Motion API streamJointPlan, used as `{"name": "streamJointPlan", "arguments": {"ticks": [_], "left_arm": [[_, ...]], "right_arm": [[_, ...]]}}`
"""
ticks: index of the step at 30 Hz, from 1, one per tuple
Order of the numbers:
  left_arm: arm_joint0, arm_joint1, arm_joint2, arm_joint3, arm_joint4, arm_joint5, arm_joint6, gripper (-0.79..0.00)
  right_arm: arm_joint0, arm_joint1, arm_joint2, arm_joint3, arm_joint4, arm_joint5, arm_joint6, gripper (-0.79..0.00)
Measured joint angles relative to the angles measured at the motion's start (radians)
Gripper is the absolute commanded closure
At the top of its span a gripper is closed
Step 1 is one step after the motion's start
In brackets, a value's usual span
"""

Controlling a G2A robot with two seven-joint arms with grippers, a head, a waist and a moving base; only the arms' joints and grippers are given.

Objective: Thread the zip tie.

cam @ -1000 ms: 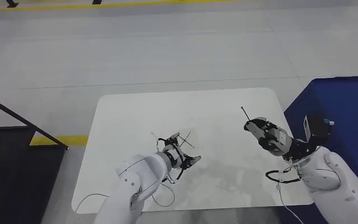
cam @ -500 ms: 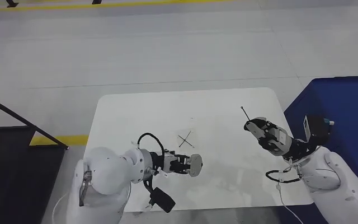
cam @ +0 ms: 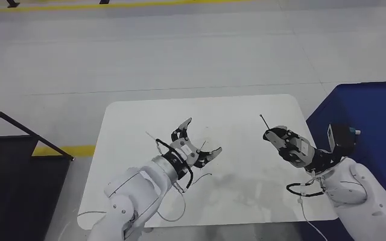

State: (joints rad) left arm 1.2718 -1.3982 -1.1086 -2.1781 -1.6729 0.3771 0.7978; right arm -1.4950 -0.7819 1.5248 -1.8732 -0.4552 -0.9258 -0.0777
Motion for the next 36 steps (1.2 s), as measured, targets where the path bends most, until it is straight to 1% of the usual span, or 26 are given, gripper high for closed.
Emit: {"name": "streamJointPlan", "arguments": {"ticks": [1, 3, 4, 5, 6, 8, 9, 10, 11, 12, 13, 15, 16, 17, 19, 20, 22, 25, 27, 28, 30, 32, 33, 34, 36], "left_arm": [[-0.003, -0.002, 0.004, -0.004, -0.003, 0.005, 0.059, -0.785], [-0.033, 0.002, 0.022, -0.024, -0.022, 0.054, 0.099, -0.785], [-0.065, 0.011, 0.034, -0.045, -0.014, 0.113, 0.081, -0.785], [-0.081, 0.018, 0.056, -0.063, 0.015, 0.158, 0.044, -0.785], [-0.093, 0.025, 0.091, -0.079, 0.063, 0.201, -0.012, -0.785], [-0.131, 0.046, 0.186, -0.097, 0.252, 0.290, -0.189, -0.785], [-0.154, 0.059, 0.232, -0.096, 0.364, 0.325, -0.273, -0.785], [-0.174, 0.078, 0.290, -0.075, 0.539, 0.355, -0.380, -0.785], [-0.176, 0.092, 0.322, -0.048, 0.680, 0.358, -0.446, -0.785], [-0.174, 0.106, 0.344, -0.021, 0.823, 0.341, -0.499, -0.785], [-0.165, 0.124, 0.361, 0.010, 1.013, 0.297, -0.562, -0.785], [-0.146, 0.148, 0.359, 0.044, 1.295, 0.233, -0.633, -0.785], [-0.129, 0.160, 0.343, 0.060, 1.482, 0.205, -0.648, -0.785], [-0.114, 0.164, 0.331, 0.064, 1.613, 0.191, -0.639, -0.785], [-0.108, 0.165, 0.325, 0.064, 1.857, 0.187, -0.601, -0.785], [-0.109, 0.165, 0.326, 0.064, 1.929, 0.189, -0.596, -0.785], [-0.111, 0.164, 0.327, 0.063, 2.022, 0.190, -0.596, -0.785], [-0.111, 0.165, 0.328, 0.063, 2.026, 0.190, -0.598, -0.785], [-0.134, 0.173, 0.351, 0.070, 2.048, 0.168, -0.623, -0.785], [-0.165, 0.184, 0.387, 0.095, 2.102, 0.146, -0.668, -0.785], [-0.203, 0.200, 0.439, 0.124, 2.248, 0.138, -0.777, -0.785], [-0.243, 0.217, 0.475, 0.115, 2.514, 0.079, -0.984, -0.785], [-0.260, 0.225, 0.481, 0.106, 2.651, 0.024, -1.097, -0.785], [-0.274, 0.235, 0.481, 0.086, 2.835, -0.062, -1.251, -0.785], [-0.270, 0.245, 0.469, 0.033, 3.066, -0.181, -1.443, -0.785]], "right_arm": [[0.000, 0.000, 0.000, 0.000, 0.000, 0.000, 0.000, 0.000], [0.000, 0.000, 0.000, 0.000, 0.000, 0.000, 0.000, 0.000], [0.000, 0.000, 0.000, 0.000, 0.000, 0.000, 0.000, 0.000], [0.000, 0.000, 0.000, 0.000, 0.000, 0.000, 0.000, 0.000], [0.000, 0.000, 0.000, 0.000, 0.000, 0.000, 0.000, 0.000], [0.000, 0.000, 0.000, 0.000, 0.000, 0.000, 0.000, 0.000], [0.000, 0.000, 0.000, 0.000, 0.000, 0.000, 0.000, 0.000], [0.000, 0.000, 0.000, 0.000, 0.000, 0.000, 0.000, 0.000], [0.000, 0.000, 0.000, 0.000, 0.000, 0.000, 0.000, 0.000], [0.000, 0.000, 0.000, 0.000, 0.000, 0.000, 0.000, 0.000], [0.000, 0.000, 0.000, 0.000, 0.000, 0.000, 0.000, 0.000], [0.000, 0.000, 0.000, 0.000, 0.000, 0.000, 0.000, 0.000], [0.000, 0.000, 0.000, 0.000, 0.000, 0.000, 0.000, 0.000], [0.000, 0.000, 0.000, 0.000, 0.000, 0.000, 0.000, 0.000], [0.000, 0.000, 0.000, 0.000, 0.000, 0.000, 0.000, 0.000], [0.000, 0.000, 0.000, 0.000, 0.000, 0.000, 0.000, 0.000], [0.000, 0.000, 0.000, 0.000, 0.000, 0.000, 0.000, 0.000], [0.000, 0.000, 0.000, 0.000, 0.000, 0.000, 0.000, 0.000], [0.000, 0.000, 0.000, 0.000, 0.000, 0.000, 0.000, 0.000], [0.000, 0.000, 0.000, 0.000, 0.000, 0.000, 0.000, 0.000], [0.000, 0.000, 0.000, 0.000, 0.000, 0.000, 0.000, 0.000], [0.000, 0.000, 0.000, 0.000, 0.000, 0.000, 0.000, 0.000], [0.000, 0.000, 0.000, 0.000, 0.000, 0.000, 0.000, 0.000], [0.000, 0.000, 0.000, 0.000, 0.000, 0.000, 0.000, 0.000], [0.000, 0.000, 0.000, 0.000, 0.000, 0.000, 0.000, 0.000]]}}
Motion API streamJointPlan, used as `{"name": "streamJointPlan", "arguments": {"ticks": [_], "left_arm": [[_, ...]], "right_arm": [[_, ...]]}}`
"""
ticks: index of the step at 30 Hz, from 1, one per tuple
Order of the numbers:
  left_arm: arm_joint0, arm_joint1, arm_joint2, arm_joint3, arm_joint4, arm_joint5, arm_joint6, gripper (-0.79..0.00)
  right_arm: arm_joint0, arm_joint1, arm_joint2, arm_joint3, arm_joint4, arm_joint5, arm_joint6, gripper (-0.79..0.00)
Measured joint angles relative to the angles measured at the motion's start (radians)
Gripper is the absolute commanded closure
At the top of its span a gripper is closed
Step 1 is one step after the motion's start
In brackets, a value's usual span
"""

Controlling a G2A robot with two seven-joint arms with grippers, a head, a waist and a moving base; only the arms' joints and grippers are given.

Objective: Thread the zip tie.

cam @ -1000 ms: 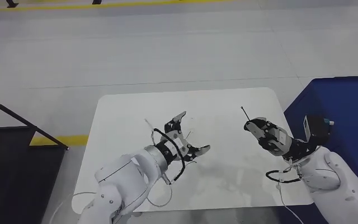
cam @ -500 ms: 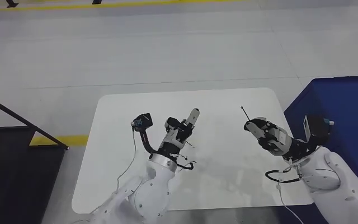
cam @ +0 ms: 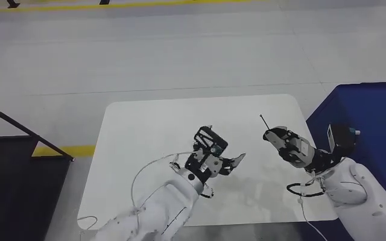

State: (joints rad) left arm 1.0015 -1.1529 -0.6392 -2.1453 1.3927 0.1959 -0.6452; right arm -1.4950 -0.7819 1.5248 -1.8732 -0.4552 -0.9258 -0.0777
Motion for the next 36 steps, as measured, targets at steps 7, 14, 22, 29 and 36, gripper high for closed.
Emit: {"name": "streamJointPlan", "arguments": {"ticks": [7, 14, 22, 29, 36], "left_arm": [[0.025, 0.014, -0.100, -0.051, 0.186, -0.172, -0.402, -0.785], [0.024, 0.014, -0.098, -0.051, 0.176, -0.164, -0.387, -0.785], [-0.067, -0.029, -0.096, 0.105, -0.250, -0.302, -0.565, -0.785], [-0.234, -0.088, -0.041, 0.320, -0.663, -0.267, -0.702, -0.785], [-0.327, -0.144, 0.075, 0.546, -0.641, -0.289, -0.604, -0.785]], "right_arm": [[0.000, 0.000, 0.000, 0.000, 0.000, 0.000, 0.000, 0.000], [0.000, 0.000, 0.000, 0.000, 0.000, 0.000, 0.000, 0.000], [0.000, 0.000, 0.000, 0.000, 0.000, 0.000, 0.000, 0.000], [0.000, 0.000, 0.000, 0.000, 0.000, 0.000, 0.000, 0.000], [0.000, 0.000, 0.000, 0.000, 0.000, 0.000, 0.000, 0.000]]}}
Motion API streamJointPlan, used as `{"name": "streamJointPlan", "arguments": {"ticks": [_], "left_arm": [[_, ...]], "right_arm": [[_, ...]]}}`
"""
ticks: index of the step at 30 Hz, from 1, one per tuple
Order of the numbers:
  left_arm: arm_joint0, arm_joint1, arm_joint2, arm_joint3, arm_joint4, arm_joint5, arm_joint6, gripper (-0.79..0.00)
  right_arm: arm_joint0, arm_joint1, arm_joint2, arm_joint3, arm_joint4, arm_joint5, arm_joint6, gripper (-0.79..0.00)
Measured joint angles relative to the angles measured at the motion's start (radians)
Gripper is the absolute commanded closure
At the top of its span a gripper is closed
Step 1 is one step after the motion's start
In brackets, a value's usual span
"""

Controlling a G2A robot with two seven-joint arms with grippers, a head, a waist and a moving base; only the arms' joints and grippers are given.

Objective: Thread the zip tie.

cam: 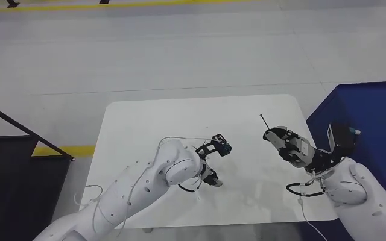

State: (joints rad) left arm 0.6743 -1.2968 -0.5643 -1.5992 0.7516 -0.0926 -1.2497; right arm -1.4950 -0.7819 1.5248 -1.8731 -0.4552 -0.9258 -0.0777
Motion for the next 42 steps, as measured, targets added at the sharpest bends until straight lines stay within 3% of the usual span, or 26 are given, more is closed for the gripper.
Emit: {"name": "streamJointPlan", "arguments": {"ticks": [1, 2, 3, 5, 7, 9, 14, 19, 22, 29, 35, 42], "left_arm": [[-0.010, -0.010, 0.020, 0.030, 0.014, 0.007, 0.007, -0.785], [-0.018, -0.017, 0.037, 0.051, 0.024, 0.011, 0.000, -0.508], [-0.023, -0.025, 0.053, 0.068, 0.026, 0.010, -0.011, -0.317], [-0.038, -0.044, 0.087, 0.109, -0.016, -0.010, -0.058, -0.382], [-0.059, -0.062, 0.108, 0.139, -0.047, -0.006, -0.087, -0.305], [-0.070, -0.074, 0.114, 0.151, -0.072, -0.004, -0.088, -0.360], [-0.091, -0.095, 0.125, 0.174, -0.090, -0.011, -0.095, -0.231], [-0.110, -0.118, 0.154, 0.233, -0.034, 0.022, -0.088, -0.234], [-0.115, -0.130, 0.161, 0.261, -0.036, 0.022, -0.084, -0.154], [-0.128, -0.157, 0.179, 0.340, -0.020, 0.011, -0.079, -0.071], [-0.137, -0.178, 0.186, 0.386, -0.010, 0.000, -0.068, -0.086], [-0.147, -0.203, 0.193, 0.443, -0.014, -0.021, -0.063, -0.182]], "right_arm": [[0.000, 0.000, 0.000, 0.000, 0.000, 0.000, 0.000, 0.000], [0.000, 0.000, 0.000, 0.000, 0.000, 0.000, 0.000, 0.000], [0.000, 0.000, 0.000, 0.000, 0.000, 0.000, 0.000, 0.000], [0.000, 0.000, 0.000, 0.000, 0.000, 0.000, 0.000, 0.000], [0.000, 0.000, 0.000, 0.000, 0.000, 0.000, 0.000, 0.000], [0.000, 0.000, 0.000, 0.000, 0.000, 0.000, 0.000, 0.000], [0.000, 0.000, 0.000, 0.000, 0.000, 0.000, 0.000, 0.000], [0.000, 0.000, 0.000, 0.000, 0.000, 0.000, 0.000, 0.000], [0.000, 0.000, 0.000, 0.000, 0.000, 0.000, 0.000, 0.000], [0.000, 0.000, 0.000, 0.000, 0.000, 0.000, 0.000, 0.000], [0.000, 0.000, 0.000, 0.000, 0.000, 0.000, 0.000, 0.000], [0.000, 0.000, 0.000, 0.000, 0.000, 0.000, 0.000, 0.000]]}}
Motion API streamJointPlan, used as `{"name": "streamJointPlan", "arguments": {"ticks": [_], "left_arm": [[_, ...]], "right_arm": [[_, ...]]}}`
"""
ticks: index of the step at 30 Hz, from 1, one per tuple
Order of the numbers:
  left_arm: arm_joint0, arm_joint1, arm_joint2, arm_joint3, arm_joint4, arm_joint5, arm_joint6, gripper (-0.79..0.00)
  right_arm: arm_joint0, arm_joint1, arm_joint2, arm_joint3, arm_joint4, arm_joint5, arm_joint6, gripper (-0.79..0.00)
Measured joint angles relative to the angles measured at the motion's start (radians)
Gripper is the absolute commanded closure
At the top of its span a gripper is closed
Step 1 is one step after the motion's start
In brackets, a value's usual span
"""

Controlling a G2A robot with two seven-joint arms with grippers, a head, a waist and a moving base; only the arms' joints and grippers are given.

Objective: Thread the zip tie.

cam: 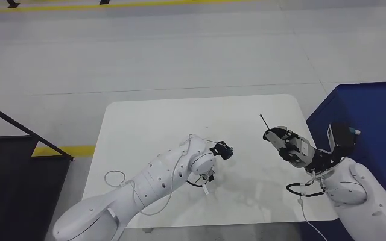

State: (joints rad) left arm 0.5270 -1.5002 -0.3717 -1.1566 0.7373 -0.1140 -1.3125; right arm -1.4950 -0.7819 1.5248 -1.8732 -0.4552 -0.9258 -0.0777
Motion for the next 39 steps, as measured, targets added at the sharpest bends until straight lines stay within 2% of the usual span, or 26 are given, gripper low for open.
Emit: {"name": "streamJointPlan", "arguments": {"ticks": [3, 5, 7, 9, 13, 18, 21, 24, 27, 30, 32, 35, 37, 39], "left_arm": [[-0.004, -0.011, 0.003, 0.022, -0.006, -0.011, -0.004, -0.197], [-0.006, -0.018, 0.002, 0.038, -0.013, -0.019, -0.005, -0.185], [-0.007, -0.025, 0.004, 0.053, -0.015, -0.024, -0.006, -0.129], [-0.007, -0.030, 0.005, 0.066, -0.019, -0.029, -0.007, -0.129], [-0.010, -0.044, 0.011, 0.099, -0.017, -0.039, -0.012, 0.000], [-0.013, -0.058, 0.017, 0.113, -0.005, -0.037, -0.017, 0.000], [-0.016, -0.062, 0.013, 0.083, 0.006, -0.025, -0.023, 0.000], [-0.011, -0.057, -0.005, 0.005, 0.007, -0.005, -0.046, 0.000], [0.010, -0.036, -0.048, -0.129, -0.012, 0.007, -0.079, 0.000], [0.053, 0.002, -0.120, -0.311, -0.006, 0.022, -0.113, 0.000], [0.100, 0.038, -0.195, -0.456, 0.027, 0.037, -0.119, 0.000], [0.235, 0.104, -0.355, -0.662, 0.115, 0.004, -0.047, 0.000], [0.341, 0.133, -0.470, -0.818, 0.147, -0.011, 0.070, 0.000], [0.418, 0.146, -0.515, -0.904, 0.173, -0.040, 0.134, 0.000]], "right_arm": [[0.000, 0.000, 0.000, 0.000, 0.000, 0.000, 0.000, 0.000], [0.000, 0.000, 0.000, 0.000, 0.000, 0.000, 0.000, 0.000], [0.000, 0.000, 0.000, 0.000, 0.000, 0.000, 0.000, 0.000], [0.000, 0.000, 0.000, 0.000, 0.000, 0.000, 0.000, 0.000], [0.000, 0.000, 0.000, 0.000, 0.000, 0.000, 0.000, 0.000], [0.000, 0.000, 0.000, 0.000, 0.000, 0.000, 0.000, 0.000], [0.000, 0.000, 0.000, 0.000, 0.000, 0.000, 0.000, 0.000], [0.000, 0.000, 0.000, 0.000, 0.000, 0.000, 0.000, 0.000], [0.000, 0.000, 0.000, 0.000, 0.000, 0.000, 0.000, 0.000], [0.000, 0.000, 0.000, 0.000, 0.000, 0.000, 0.000, 0.000], [0.000, 0.000, 0.000, 0.000, 0.000, 0.000, 0.000, 0.000], [0.000, 0.000, 0.000, 0.000, 0.000, 0.000, 0.000, 0.000], [0.000, 0.000, 0.000, 0.000, 0.000, 0.000, 0.000, 0.000], [0.000, 0.000, 0.000, 0.000, 0.000, 0.000, 0.000, 0.000]]}}
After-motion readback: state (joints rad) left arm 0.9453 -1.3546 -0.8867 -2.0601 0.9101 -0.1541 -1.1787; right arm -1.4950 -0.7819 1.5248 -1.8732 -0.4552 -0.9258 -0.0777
